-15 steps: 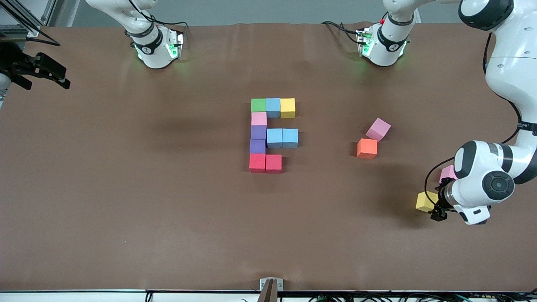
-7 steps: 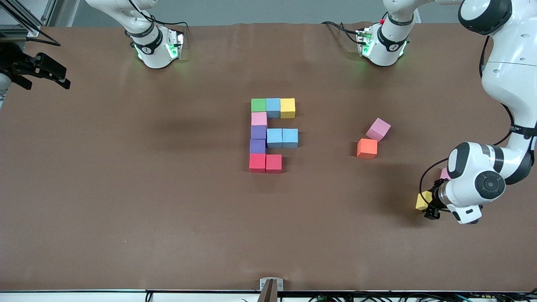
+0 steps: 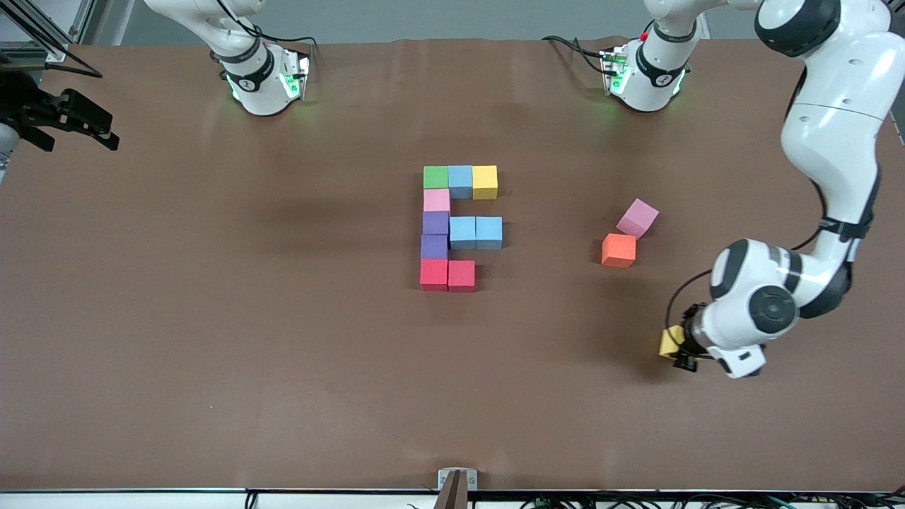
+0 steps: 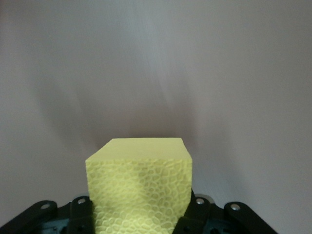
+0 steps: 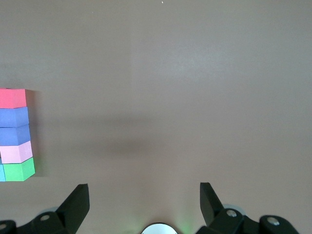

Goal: Arrange 11 blocks into digit 3
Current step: 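Carry the yellow block to the red block with the left gripper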

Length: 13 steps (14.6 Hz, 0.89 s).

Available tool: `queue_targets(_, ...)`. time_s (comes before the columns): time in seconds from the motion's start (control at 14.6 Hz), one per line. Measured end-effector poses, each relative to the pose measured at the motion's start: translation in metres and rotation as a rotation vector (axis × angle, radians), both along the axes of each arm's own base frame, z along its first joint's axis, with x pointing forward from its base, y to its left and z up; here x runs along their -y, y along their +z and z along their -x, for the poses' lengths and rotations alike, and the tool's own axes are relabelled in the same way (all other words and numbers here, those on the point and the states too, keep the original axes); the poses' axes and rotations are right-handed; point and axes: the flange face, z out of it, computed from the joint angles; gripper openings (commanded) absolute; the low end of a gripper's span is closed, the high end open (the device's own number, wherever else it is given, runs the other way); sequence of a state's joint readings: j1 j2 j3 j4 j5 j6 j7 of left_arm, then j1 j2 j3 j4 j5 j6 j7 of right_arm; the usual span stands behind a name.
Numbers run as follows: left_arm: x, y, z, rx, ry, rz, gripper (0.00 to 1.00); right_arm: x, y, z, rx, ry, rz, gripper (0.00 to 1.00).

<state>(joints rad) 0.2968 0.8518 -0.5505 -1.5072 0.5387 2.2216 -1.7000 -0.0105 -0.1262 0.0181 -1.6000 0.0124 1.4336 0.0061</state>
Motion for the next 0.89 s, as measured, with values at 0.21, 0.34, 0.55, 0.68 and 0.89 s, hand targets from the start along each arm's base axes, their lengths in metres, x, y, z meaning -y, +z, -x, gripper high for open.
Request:
queue_targets(0.21,0.111,0.008,0.021,0.015,0.074,0.019,0.07,0.000,0.000,0.000,0.000,0.000,0.000,1.00)
queue_targets(0.34,0.178,0.017,0.039,0.030,0.118,0.033,0.07,0.000,0.000,0.000,0.000,0.000,0.000,1.00)
queue_targets(0.55,0.251,0.027,0.067,0.029,0.203,0.068,0.07,0.000,0.000,0.000,-0.001,0.000,0.000,1.00)
queue_targets(0.68,0.285,0.030,0.084,0.027,0.250,0.080,0.07,0.000,0.000,0.000,-0.001,0.001,0.000,1.00)
queue_targets(0.89,0.314,0.026,0.103,0.016,0.321,0.081,0.08,0.000,0.000,0.000,-0.001,0.001,0.000,1.00)
